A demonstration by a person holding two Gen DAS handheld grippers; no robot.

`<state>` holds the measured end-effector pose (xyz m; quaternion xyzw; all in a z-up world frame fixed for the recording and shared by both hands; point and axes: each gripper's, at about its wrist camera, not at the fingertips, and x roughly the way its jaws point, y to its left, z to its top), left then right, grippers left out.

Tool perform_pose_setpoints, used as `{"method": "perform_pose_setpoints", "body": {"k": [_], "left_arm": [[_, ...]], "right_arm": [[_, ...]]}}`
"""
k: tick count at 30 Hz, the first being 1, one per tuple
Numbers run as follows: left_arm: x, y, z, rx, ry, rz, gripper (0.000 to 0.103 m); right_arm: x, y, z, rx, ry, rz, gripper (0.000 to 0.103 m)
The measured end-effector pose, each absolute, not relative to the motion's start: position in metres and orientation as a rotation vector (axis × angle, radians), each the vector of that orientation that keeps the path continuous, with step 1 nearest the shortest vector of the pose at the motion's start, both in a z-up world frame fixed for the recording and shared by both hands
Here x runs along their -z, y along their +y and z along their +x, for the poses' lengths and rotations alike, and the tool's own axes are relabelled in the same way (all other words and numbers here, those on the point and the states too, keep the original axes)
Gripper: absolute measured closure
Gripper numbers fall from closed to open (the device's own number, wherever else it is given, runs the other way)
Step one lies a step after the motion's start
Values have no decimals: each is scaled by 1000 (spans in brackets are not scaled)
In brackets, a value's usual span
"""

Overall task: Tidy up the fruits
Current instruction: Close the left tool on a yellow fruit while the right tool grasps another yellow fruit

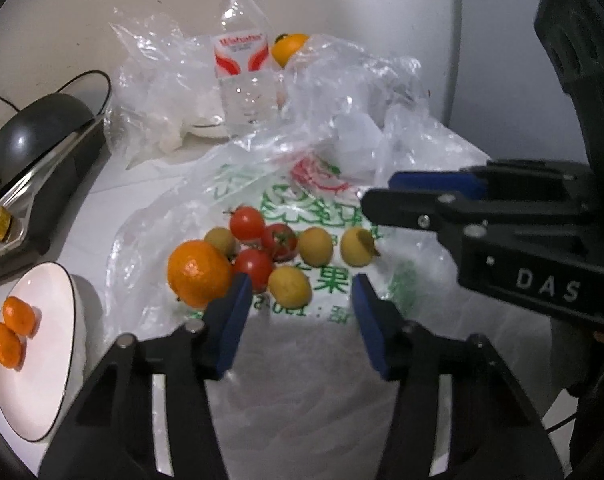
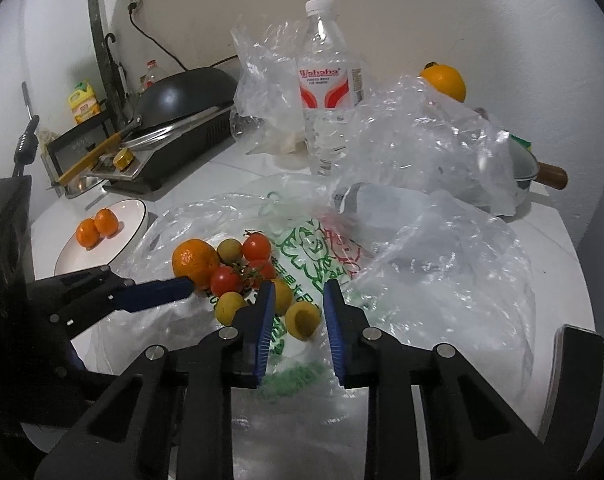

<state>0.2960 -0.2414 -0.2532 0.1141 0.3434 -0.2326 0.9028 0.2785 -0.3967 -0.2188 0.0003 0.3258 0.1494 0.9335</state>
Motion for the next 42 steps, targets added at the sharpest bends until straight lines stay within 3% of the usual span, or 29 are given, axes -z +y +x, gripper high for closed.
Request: {"method": "perform_pose_setpoints", "body": {"k": [14,42], "left_arm": [[270,-244,320,475,797,231,72],[269,-246,319,482,801,247,75]], "right_arm": [[237,-394,300,-354,744,24,77],[245,-392,301,-330,797,10,77]]}}
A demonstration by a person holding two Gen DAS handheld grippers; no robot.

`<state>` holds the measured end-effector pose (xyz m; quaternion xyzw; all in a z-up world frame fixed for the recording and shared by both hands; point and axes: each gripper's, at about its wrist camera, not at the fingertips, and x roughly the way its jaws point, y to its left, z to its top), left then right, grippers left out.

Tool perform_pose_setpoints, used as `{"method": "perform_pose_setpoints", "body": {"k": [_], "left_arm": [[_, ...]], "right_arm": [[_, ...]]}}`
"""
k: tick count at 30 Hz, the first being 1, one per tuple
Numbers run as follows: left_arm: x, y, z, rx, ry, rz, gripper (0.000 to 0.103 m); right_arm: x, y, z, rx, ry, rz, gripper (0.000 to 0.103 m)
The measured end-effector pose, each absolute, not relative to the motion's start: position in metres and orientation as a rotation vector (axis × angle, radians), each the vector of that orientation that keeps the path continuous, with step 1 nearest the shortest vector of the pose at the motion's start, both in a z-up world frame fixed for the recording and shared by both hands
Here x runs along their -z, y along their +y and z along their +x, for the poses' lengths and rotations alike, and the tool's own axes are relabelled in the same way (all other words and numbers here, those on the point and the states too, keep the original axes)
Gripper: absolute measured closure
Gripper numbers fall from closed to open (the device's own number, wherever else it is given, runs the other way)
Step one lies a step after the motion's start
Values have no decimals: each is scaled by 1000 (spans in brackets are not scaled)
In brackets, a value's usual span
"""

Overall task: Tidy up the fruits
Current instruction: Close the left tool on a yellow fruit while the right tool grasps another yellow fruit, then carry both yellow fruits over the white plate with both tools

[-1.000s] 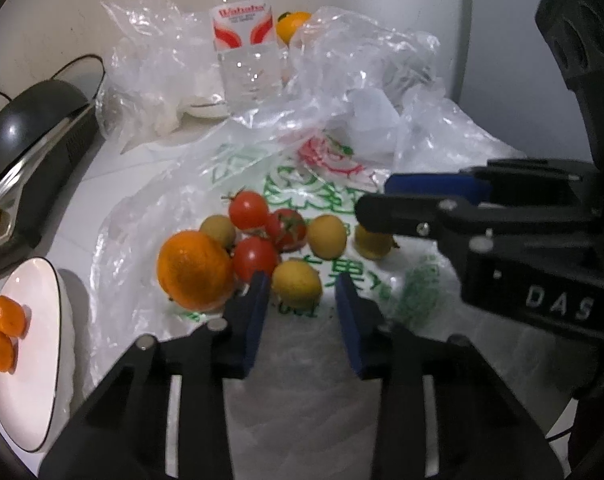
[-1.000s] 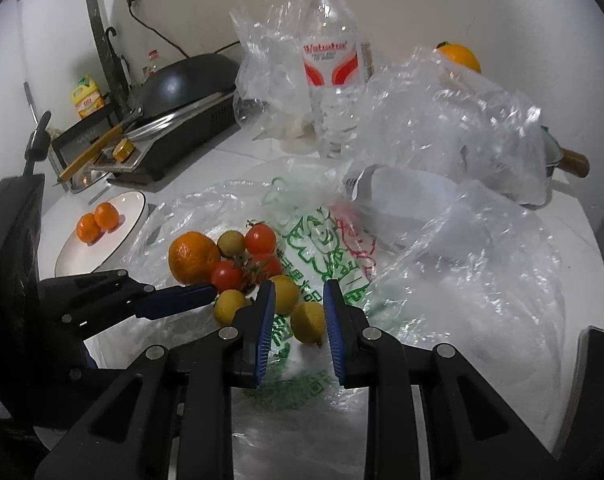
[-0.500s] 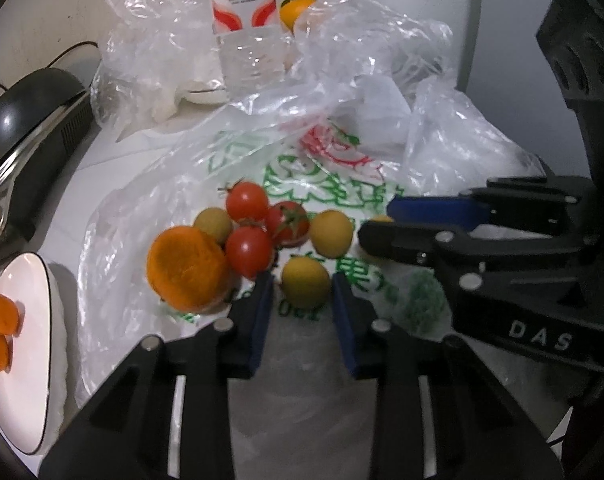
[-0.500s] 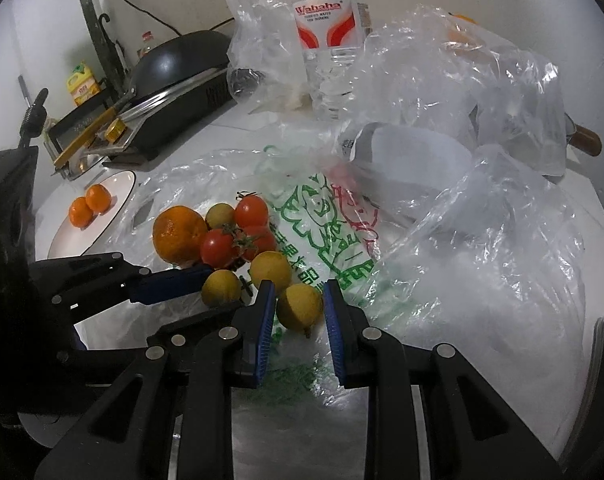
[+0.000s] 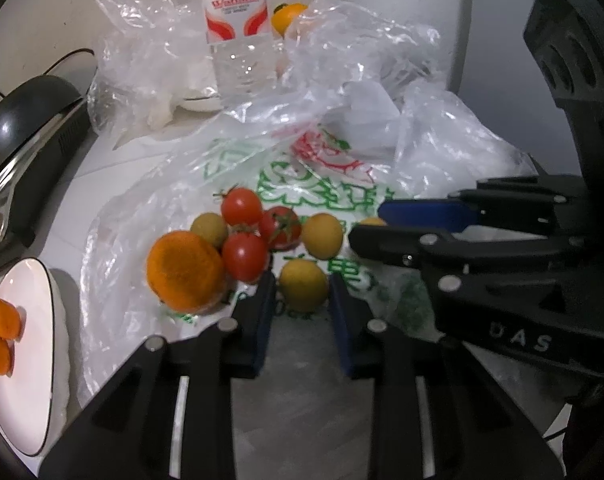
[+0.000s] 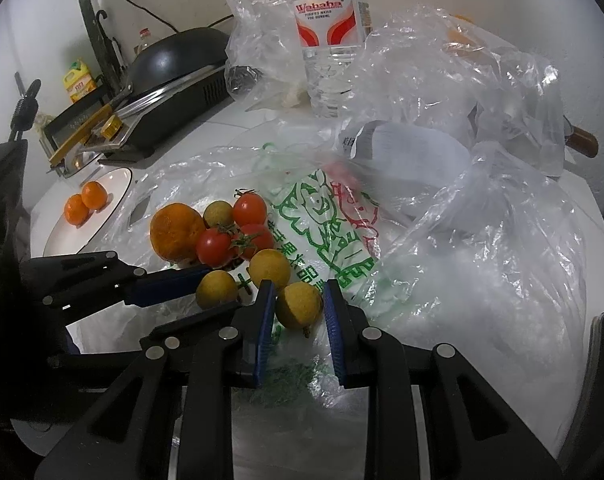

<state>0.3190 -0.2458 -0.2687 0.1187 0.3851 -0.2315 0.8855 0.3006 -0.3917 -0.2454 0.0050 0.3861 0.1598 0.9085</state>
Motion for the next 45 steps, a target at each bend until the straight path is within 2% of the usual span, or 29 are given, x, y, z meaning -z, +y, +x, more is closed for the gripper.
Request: {"method": "perform_pose_setpoints", "body": {"k": [45], "left_arm": [[217,-188,258,489,678,177,75]], "right_arm": [[196,-342,241,-295,703,-71,77]]}}
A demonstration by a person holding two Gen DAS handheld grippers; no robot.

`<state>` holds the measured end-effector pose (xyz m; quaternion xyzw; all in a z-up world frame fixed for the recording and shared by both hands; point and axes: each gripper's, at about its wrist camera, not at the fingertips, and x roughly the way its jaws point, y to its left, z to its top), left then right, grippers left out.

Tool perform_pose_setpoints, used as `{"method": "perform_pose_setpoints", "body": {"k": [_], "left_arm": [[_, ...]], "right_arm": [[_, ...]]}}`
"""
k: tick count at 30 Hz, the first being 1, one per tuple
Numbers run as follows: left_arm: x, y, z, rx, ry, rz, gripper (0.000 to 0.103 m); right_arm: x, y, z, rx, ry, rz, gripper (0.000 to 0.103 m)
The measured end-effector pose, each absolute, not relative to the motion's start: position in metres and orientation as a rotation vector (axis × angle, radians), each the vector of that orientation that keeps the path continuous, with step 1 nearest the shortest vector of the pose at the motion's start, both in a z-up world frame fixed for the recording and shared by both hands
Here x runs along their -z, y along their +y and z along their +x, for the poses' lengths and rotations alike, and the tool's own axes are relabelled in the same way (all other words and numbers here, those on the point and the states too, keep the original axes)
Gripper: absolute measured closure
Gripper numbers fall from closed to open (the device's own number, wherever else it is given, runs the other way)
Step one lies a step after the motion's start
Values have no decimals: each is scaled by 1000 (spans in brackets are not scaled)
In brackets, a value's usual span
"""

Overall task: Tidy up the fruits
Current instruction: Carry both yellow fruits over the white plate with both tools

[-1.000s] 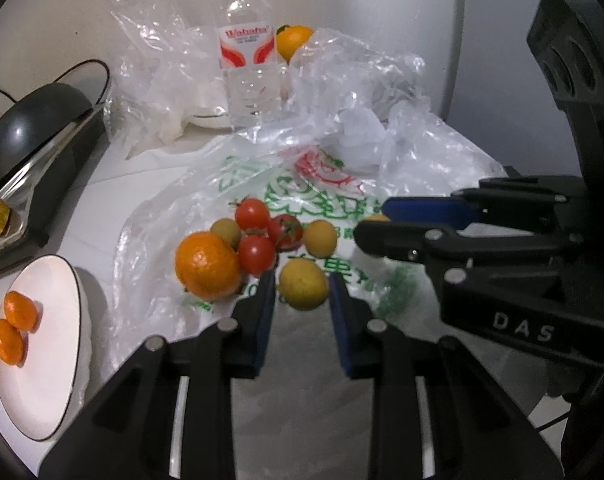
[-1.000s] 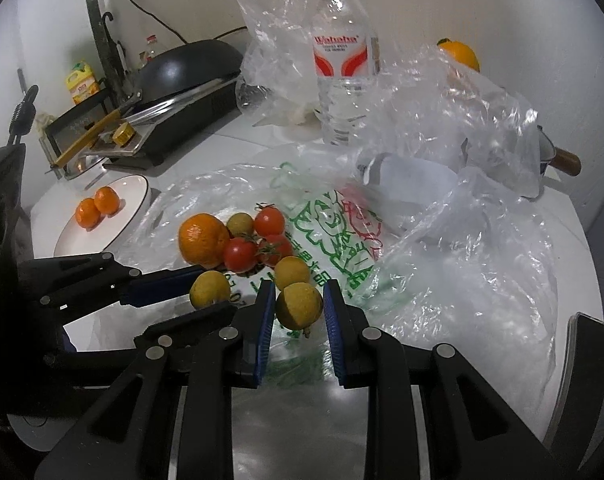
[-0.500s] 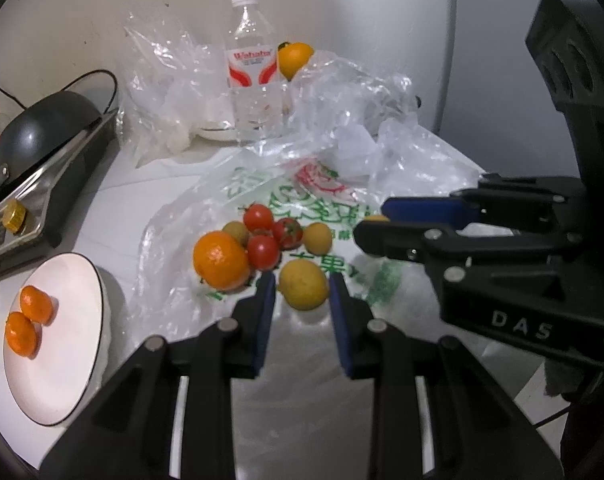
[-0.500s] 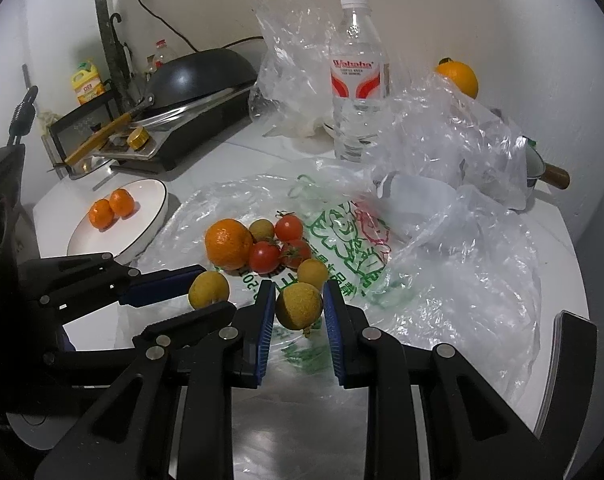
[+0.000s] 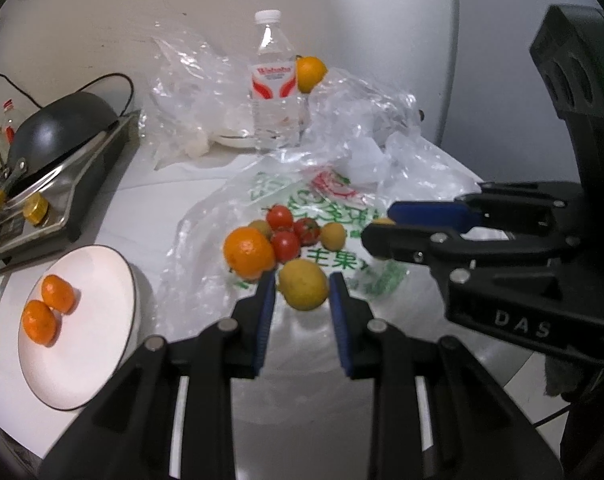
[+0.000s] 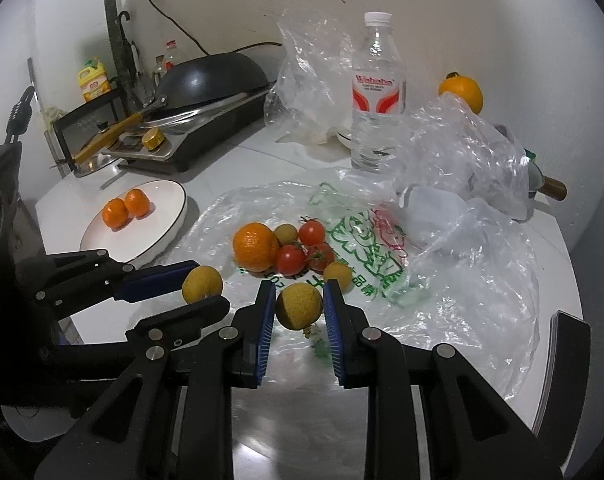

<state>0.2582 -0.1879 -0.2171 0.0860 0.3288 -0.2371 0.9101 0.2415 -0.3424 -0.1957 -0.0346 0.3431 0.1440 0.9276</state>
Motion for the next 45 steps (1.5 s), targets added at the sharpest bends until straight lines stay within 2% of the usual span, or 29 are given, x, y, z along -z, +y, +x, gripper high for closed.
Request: {"method": "perform_pose_setpoints", "body": {"k": [45], "left_arm": [[219,-50,263,368,653,59,75]], "right_arm": [[189,-199,264,-402,719,-233,77]]}}
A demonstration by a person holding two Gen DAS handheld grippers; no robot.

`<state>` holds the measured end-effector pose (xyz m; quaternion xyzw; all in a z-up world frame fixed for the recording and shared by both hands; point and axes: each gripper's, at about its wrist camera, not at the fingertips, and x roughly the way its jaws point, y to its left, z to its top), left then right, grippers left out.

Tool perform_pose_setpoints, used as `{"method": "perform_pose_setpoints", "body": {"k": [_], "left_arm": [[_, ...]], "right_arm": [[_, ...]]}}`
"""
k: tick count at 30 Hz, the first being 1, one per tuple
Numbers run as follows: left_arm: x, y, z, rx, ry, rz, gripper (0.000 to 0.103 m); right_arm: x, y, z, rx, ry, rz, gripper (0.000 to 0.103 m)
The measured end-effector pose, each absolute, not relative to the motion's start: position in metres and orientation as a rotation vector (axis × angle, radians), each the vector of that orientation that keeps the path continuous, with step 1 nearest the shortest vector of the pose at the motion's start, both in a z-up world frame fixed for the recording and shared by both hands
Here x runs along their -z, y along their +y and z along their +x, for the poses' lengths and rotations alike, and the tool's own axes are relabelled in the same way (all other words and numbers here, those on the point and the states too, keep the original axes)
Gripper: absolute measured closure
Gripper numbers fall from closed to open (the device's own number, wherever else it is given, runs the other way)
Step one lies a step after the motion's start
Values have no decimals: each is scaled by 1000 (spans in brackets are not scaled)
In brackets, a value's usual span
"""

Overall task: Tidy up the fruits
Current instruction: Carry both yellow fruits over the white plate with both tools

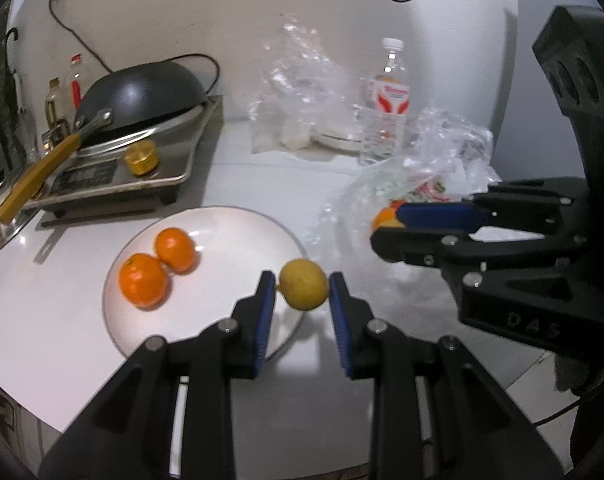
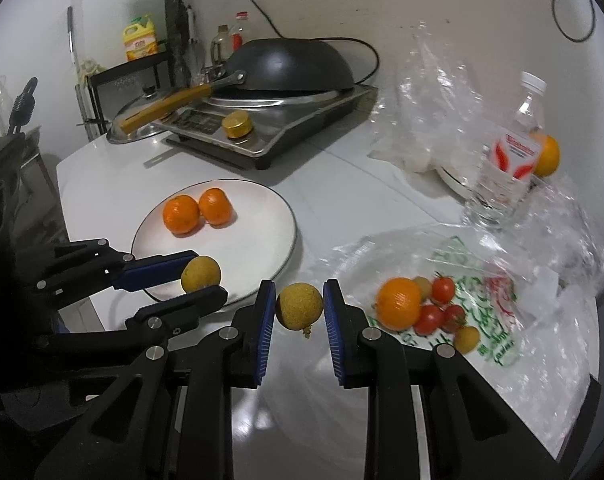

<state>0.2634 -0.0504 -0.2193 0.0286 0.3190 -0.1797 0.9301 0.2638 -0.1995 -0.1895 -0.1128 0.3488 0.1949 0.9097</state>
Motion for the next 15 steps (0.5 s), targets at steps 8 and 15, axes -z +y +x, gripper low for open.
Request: {"method": "perform_pose_setpoints", "body": {"k": [8,15], "left_arm": [[230,-18,273,324,675,37,75],[244,8,279,273,696,34,75]], "right_arm": [[196,-169,276,-442,737,-253,77],[209,-139,290,-485,765,-277,77]]}}
